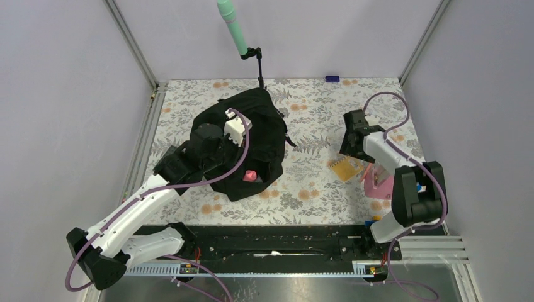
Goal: Pack the student bag
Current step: Pick up the stationery from the center of the board.
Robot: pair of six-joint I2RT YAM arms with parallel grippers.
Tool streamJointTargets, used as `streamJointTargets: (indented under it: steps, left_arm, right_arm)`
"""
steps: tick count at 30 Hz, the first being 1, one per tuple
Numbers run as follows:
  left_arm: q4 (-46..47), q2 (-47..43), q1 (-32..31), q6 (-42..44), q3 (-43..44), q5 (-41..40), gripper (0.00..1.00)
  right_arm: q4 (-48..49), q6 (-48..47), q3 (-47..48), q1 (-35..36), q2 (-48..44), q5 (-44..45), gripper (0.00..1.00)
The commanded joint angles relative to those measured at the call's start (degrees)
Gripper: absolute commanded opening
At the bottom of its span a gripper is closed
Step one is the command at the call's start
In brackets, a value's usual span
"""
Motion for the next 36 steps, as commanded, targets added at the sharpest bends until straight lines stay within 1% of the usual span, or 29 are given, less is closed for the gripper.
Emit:
streamJointTargets:
  steps: [1,9,13,14,15,16,19,21,23,29,31,34,36]
  left_arm:
    - [3.38,-1.43,0.16,-0.75,1.18,0.33,0.0]
    - [3.43,-1.07,0.15,-0.75,1.29,1.6,0.0]
    - [3.63,-1.18,0.17,-0.75,1.15,1.64,0.0]
    - [3.65,-1.16,0.15,-0.75,1.19,1.68,0.0]
    - [3.72,-1.08,0.23,-2.06,1.26,1.8,0.0]
    - [3.71,-0.99,0.24,-2.22,1.33,1.9,0.0]
    - [3.66,-0.8,0.24,-2.33,1.46,1.97,0.0]
    - [3.65,-0.81,0.34,-2.25,1.36,1.72,0.0]
    - [3.68,-0.89,0.33,-2.25,1.37,1.54,0.0]
    - [3.66,-0.63,0.59,-2.16,1.45,1.42,0.0]
    - [3.69,-0.68,0.68,-2.09,1.46,1.29,0.0]
    - [3.61,-0.78,0.77,-1.99,1.53,1.0,0.0]
    - [3.58,-0.96,0.94,-1.98,1.47,0.77,0.0]
  right_arm:
    - [-5.21,0.03,5.15,-4.24,4.63,-1.24,0.81]
    - [-7.73,-0.29,7.74,-11.12,9.81,-2.75,0.79]
    - [-8.51,-0.62,8.69,-11.81,11.7,-4.02,0.74]
    - [-8.75,-0.83,9.12,-12.93,12.28,-4.42,0.72]
    - [-9.0,-0.94,9.54,-13.27,12.85,-4.75,0.71]
    - [-9.22,-0.91,9.97,-13.31,13.47,-5.18,0.7]
    - [-10.23,-1.06,11.1,-13.31,15.29,-5.32,0.61]
    - [-10.22,-1.12,11.26,-13.37,15.82,-5.15,0.57]
    - [-10.22,-1.36,11.36,-13.39,16.3,-5.3,0.56]
    - [-11.43,-1.95,12.54,-13.36,17.78,-6.2,0.56]
    - [-11.46,-2.18,12.62,-13.33,17.86,-6.29,0.54]
    - [-11.46,-2.56,12.95,-13.37,18.05,-5.91,0.45]
    - [-11.45,-2.74,13.1,-13.31,18.18,-6.0,0.42]
